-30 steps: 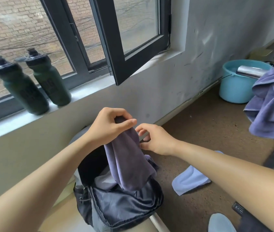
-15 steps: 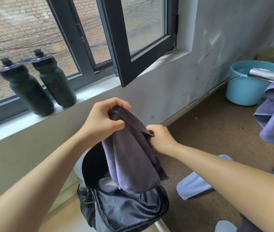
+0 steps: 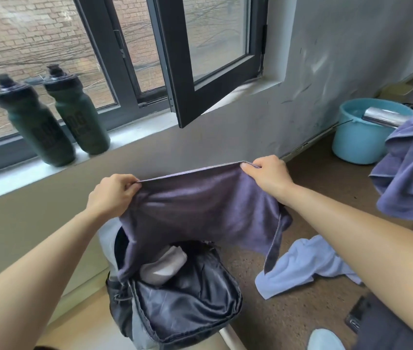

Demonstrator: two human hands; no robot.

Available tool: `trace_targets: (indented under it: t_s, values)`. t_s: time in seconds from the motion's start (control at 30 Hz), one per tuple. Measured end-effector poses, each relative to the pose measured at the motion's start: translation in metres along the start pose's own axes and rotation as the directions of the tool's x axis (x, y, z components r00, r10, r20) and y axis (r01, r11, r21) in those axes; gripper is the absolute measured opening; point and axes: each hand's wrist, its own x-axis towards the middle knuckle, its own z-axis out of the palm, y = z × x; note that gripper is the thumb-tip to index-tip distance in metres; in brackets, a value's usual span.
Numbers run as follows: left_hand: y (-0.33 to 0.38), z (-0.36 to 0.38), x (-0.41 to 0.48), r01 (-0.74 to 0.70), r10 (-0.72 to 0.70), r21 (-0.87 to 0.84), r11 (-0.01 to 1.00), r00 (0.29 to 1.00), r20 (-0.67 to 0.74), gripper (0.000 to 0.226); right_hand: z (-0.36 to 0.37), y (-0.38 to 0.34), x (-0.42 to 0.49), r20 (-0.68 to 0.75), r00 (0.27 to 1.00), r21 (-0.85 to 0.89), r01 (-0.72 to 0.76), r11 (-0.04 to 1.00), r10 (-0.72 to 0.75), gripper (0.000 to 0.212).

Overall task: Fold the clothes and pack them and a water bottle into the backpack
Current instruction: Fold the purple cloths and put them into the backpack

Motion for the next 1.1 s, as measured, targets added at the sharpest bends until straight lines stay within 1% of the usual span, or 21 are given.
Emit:
trace_targets:
  t_s: [0.13,0.23,0.37,0.43,0.53,0.6,0.63,0.67,0.7,0.73,0.77,0.8,0.87,0.93,0.97,1.03,1.1]
  values:
    - [-0.017,0.008,0.006,0.055,-0.055,-0.081,0.995,0.998,0.0,0.017,-0.023,0.001,0.007,0.02,1.0,-0.166,0.011,0.986,-0.007,0.067]
    - [-0.024,0.011,0.008,0.077,-0.078,-0.085,0.993,0.997,-0.008,0.017,-0.034,0.007,0.013,0.03,0.999,-0.256,0.025,0.966,-0.018,0.065]
    - [-0.028,0.017,0.006,0.037,-0.037,0.085,0.996,0.999,-0.002,0.02,-0.039,0.013,0.017,0.044,0.999,-0.34,0.034,0.94,-0.02,0.062]
    - [-0.027,0.02,0.005,0.034,-0.035,0.126,0.992,0.999,0.004,0.021,-0.042,0.021,0.019,0.055,0.998,-0.371,0.027,0.928,-0.007,0.062]
    - [-0.023,0.02,0.005,0.089,-0.091,0.098,0.991,0.996,0.008,0.02,-0.048,0.027,0.02,0.051,0.995,-0.347,-0.057,0.936,0.08,0.063]
    - [-0.016,0.018,0.005,0.149,-0.15,0.026,0.988,0.988,0.025,0.019,-0.043,0.026,0.02,0.062,0.984,-0.217,-0.15,0.965,0.166,0.062]
    - [-0.012,0.017,0.005,0.184,-0.181,-0.067,0.981,0.982,0.055,0.02,-0.039,0.023,0.019,0.079,0.974,-0.088,-0.203,0.975,0.21,0.057]
    - [-0.009,0.017,0.005,0.218,-0.199,-0.203,0.955,0.974,0.109,0.022,-0.037,0.018,0.019,0.11,0.958,0.071,-0.275,0.959,0.266,0.049]
    - [-0.005,0.016,0.004,0.252,-0.201,-0.341,0.906,0.963,0.179,0.025,-0.034,0.014,0.018,0.161,0.934,0.235,-0.349,0.907,0.317,0.04]
    - [0.0,0.014,0.002,0.291,-0.19,-0.456,0.841,0.948,0.254,0.026,-0.034,0.008,0.016,0.231,0.907,0.363,-0.415,0.834,0.351,0.037]
    - [0.007,0.011,0.0,0.327,-0.163,-0.55,0.769,0.931,0.325,0.025,-0.035,0.003,0.014,0.31,0.882,0.445,-0.465,0.766,0.355,0.037]
    - [0.015,0.008,-0.003,0.358,-0.125,-0.631,0.688,0.915,0.383,0.025,-0.037,-0.002,0.01,0.379,0.862,0.494,-0.496,0.714,0.337,0.034]
    - [0.033,0.002,-0.008,0.413,-0.021,-0.767,0.491,0.886,0.464,0.023,-0.039,-0.01,0.003,0.477,0.833,0.553,-0.532,0.641,0.28,0.026]
    - [0.05,-0.003,-0.011,0.459,0.076,-0.828,0.321,0.859,0.506,0.022,-0.039,-0.017,-0.003,0.512,0.828,0.59,-0.531,0.609,0.227,0.019]
    - [0.058,-0.004,-0.013,0.474,0.127,-0.84,0.263,0.846,0.517,0.021,-0.038,-0.021,-0.007,0.509,0.836,0.601,-0.516,0.61,0.206,0.017]
    - [0.071,-0.004,-0.017,0.502,0.237,-0.842,0.197,0.809,0.538,0.016,-0.035,-0.029,-0.015,0.486,0.858,0.617,-0.47,0.632,0.164,0.016]
    - [0.08,-0.002,-0.021,0.515,0.34,-0.838,0.182,0.766,0.545,0.032,-0.03,-0.037,-0.024,0.477,0.872,0.64,-0.433,0.635,0.114,0.009]
